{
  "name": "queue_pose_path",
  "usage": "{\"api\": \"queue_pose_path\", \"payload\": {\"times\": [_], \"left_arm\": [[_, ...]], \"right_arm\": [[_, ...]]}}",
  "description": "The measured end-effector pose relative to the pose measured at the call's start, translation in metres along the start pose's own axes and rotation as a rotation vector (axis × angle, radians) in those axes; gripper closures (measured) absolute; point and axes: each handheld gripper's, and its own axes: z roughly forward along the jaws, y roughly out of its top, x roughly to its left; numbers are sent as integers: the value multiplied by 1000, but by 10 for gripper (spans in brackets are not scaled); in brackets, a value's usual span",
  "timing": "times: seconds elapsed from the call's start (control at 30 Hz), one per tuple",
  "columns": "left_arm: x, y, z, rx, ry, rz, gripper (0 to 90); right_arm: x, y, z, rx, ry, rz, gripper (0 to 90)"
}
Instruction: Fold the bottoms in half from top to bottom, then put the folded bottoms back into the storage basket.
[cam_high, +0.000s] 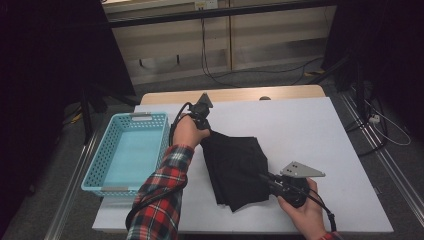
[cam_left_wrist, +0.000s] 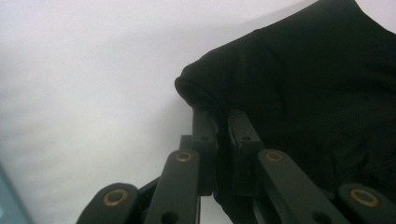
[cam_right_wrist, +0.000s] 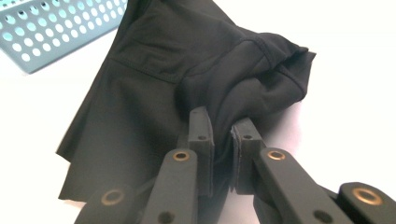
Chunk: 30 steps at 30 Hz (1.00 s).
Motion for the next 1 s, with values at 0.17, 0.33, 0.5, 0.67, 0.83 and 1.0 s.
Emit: {"api": "queue_pose_path", "payload": {"times": [0.17, 0.33, 0.5, 0.67, 0.83, 1.0], "left_arm": [[-1, 4, -14, 30, 28, 11, 836], [-2, 8, -28, 52, 45, 26, 837], [-2, 10, -39, 58, 51, 30, 836], [-1, 11, -49, 62, 61, 29, 837], [4, 12, -58, 70, 64, 30, 837], [6, 12, -66, 85, 61, 27, 837]], "right_arm": [[6, 5, 1, -38, -5, -27, 820], [12, 10, 0, -79, -4, -45, 821], [18, 16, -1, -98, 7, -64, 821], [22, 20, 0, -113, 19, -58, 821], [27, 23, 0, -128, 26, -62, 821], [32, 26, 2, -136, 39, -65, 821]]}}
